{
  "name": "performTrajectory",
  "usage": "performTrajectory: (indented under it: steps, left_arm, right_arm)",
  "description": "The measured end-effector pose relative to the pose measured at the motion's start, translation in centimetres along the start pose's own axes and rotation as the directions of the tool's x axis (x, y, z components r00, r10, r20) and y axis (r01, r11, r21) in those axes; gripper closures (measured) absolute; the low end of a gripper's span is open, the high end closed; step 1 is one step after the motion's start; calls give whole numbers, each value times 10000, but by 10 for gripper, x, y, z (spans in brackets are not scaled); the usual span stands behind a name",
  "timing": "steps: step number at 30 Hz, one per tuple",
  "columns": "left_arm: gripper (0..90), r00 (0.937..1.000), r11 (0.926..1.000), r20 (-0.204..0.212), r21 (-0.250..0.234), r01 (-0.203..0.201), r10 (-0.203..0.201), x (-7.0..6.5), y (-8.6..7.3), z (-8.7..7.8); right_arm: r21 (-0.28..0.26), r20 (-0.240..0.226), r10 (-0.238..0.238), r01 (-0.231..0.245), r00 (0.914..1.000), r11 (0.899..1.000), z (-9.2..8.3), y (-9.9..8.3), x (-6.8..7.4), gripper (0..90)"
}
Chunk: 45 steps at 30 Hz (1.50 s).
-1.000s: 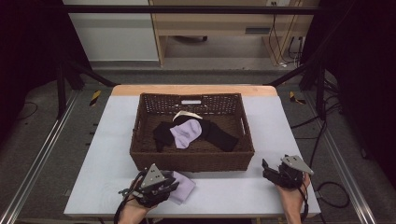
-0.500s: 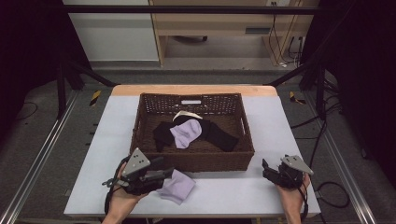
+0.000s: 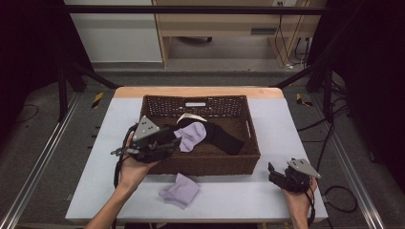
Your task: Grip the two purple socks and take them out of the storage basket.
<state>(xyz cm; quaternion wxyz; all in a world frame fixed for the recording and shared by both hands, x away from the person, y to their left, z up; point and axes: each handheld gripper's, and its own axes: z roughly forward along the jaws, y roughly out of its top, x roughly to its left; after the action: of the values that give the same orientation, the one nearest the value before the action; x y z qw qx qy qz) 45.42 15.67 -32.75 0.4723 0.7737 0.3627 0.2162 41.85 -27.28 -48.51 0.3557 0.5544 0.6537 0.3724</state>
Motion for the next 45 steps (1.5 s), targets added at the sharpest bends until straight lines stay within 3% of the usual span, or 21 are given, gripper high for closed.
performTrajectory:
  steps: [6,11,17,21,28,32,38,39,44,45]
  left_arm:
    - [452,9994,9999,-341,141,-9,14,9,13,18]
    - [481,9974,9991,-645,268,333,-315,24,18,43]
    - [521,9920,9958,-1025,471,782,-731,39,15,69]
    - [517,9891,9940,-1312,779,767,-661,47,12,85]
    - [511,9821,9857,-1630,1231,1154,-946,62,7,111]
    - [499,9830,9826,-1653,1528,1055,-799,66,4,120]
    - [478,9838,9705,-1428,1996,1355,-1080,75,-5,137]
    - [465,9837,9582,-1330,2434,1506,-1208,77,-7,141]
    - [452,9847,9493,-1370,2802,1426,-1075,77,-11,145]
    - [441,9855,9443,-1430,3017,1314,-914,75,-13,147]
  right_arm:
    - [7,-21,17,-17,10000,10000,0,0,0,153]
    - [67,-35,82,-82,10000,9999,0,0,-1,150]
    - [74,-37,61,-60,10000,10000,1,0,-1,150]
    - [82,-21,51,-51,10000,10000,1,0,-1,151]
    - [96,12,-47,47,10000,9999,1,0,0,152]
    - [111,4,-43,43,10000,9999,1,0,0,152]
    - [95,11,-75,75,10000,9999,1,0,0,154]
    - [87,21,-70,70,10000,9999,1,0,0,153]
    - [123,4,-83,83,10000,9999,1,0,0,149]
    - [159,5,-99,99,10000,9998,2,0,0,148]
